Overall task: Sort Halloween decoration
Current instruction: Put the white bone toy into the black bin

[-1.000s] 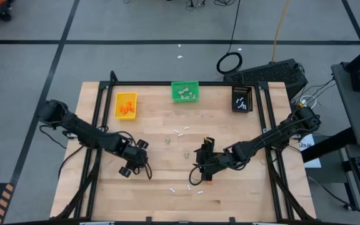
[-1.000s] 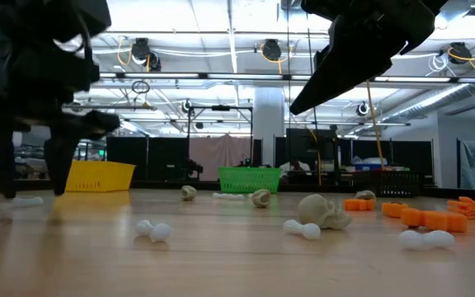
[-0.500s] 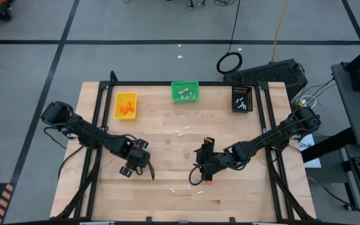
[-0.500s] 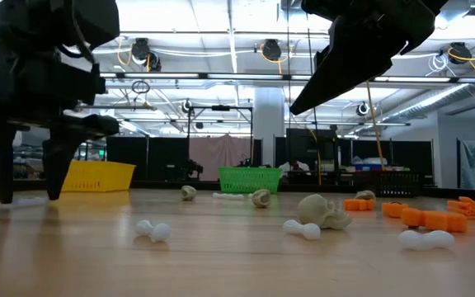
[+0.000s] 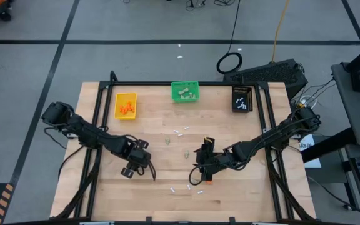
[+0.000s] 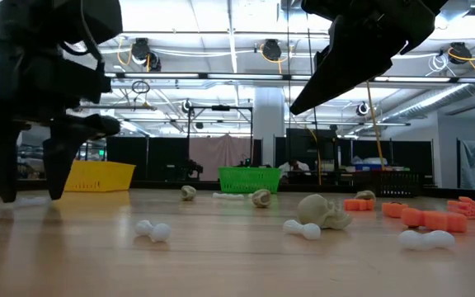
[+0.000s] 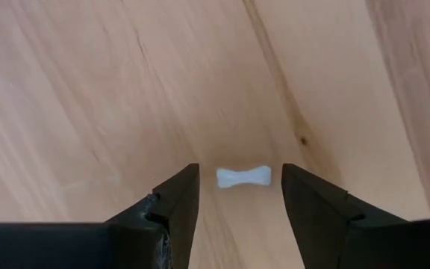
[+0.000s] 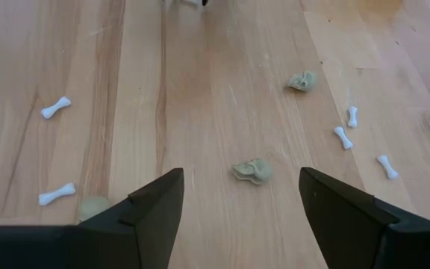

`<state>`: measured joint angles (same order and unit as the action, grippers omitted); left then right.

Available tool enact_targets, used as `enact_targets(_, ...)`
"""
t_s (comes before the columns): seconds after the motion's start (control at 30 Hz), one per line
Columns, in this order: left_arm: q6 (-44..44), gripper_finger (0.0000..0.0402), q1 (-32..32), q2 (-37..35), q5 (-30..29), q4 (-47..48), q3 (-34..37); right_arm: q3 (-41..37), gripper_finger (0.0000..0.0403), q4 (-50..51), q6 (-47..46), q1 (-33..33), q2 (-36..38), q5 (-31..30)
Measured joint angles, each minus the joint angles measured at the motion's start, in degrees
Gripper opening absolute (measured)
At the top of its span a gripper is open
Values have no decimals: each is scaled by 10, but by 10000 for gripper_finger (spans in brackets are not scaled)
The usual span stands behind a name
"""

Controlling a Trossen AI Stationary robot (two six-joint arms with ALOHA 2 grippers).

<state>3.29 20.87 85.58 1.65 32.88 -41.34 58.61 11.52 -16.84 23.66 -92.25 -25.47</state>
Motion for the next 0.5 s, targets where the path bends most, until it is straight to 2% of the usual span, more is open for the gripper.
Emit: enact_targets(0.5,-48,183,6,17,-1,-6,-1,0,251,0,0,0,0,0)
